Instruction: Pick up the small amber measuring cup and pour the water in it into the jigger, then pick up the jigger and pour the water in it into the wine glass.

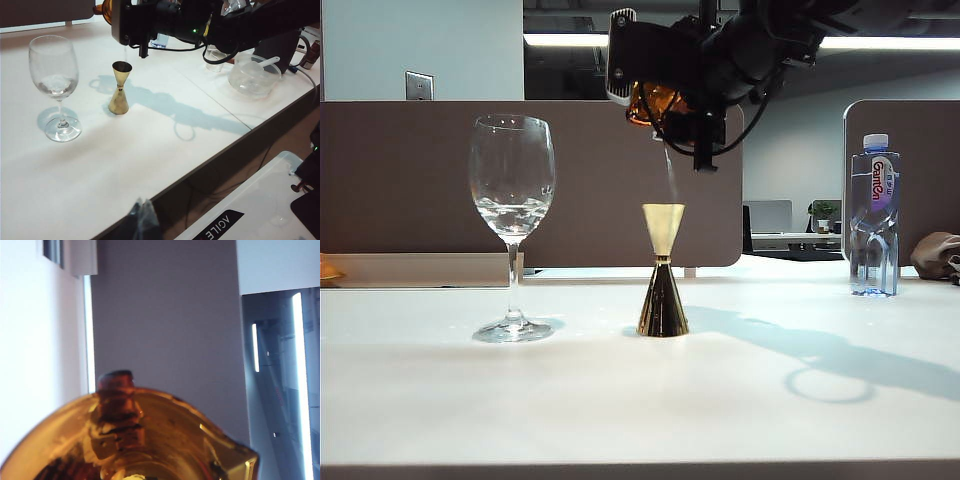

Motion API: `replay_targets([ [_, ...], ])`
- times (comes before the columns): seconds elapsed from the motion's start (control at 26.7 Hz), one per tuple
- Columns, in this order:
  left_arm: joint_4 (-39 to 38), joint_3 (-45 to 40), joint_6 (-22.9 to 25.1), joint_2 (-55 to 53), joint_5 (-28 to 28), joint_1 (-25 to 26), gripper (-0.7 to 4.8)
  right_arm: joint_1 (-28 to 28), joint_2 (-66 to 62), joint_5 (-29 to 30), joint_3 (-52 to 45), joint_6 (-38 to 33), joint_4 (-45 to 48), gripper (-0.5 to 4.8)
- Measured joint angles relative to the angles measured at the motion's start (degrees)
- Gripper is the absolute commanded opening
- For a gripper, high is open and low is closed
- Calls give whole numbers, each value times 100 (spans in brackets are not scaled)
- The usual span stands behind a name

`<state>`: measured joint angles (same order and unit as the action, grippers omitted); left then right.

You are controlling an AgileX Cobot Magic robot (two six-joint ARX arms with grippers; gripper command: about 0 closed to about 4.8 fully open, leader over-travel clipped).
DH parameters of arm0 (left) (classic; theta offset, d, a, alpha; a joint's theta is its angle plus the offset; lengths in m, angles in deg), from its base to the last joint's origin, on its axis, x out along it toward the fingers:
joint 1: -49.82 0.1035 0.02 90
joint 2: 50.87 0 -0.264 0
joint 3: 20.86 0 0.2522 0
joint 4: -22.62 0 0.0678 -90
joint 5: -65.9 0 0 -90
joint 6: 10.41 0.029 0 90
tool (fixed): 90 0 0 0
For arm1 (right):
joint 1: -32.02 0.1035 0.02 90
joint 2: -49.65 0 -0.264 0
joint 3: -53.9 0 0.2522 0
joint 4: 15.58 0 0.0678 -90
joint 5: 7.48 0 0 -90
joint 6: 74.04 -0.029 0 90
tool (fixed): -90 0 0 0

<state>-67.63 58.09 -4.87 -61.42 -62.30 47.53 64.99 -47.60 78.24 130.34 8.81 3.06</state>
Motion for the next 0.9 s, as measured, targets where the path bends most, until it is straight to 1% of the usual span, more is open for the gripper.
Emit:
replay_targets([
  [0.37, 0, 0, 2, 0, 0, 0, -2, 7, -2, 175, 2, 2, 74, 12],
  [0.6, 0, 0, 2, 0, 0, 0, -2, 26, -2, 407, 2, 0, 74, 12],
  [0.75, 0, 0, 2, 0, 0, 0, -2, 26, -4, 404, 2, -9, 74, 12],
  [0.9, 2, 0, 0, 0, -2, 0, -2, 24, -31, 260, 2, -437, 74, 12],
])
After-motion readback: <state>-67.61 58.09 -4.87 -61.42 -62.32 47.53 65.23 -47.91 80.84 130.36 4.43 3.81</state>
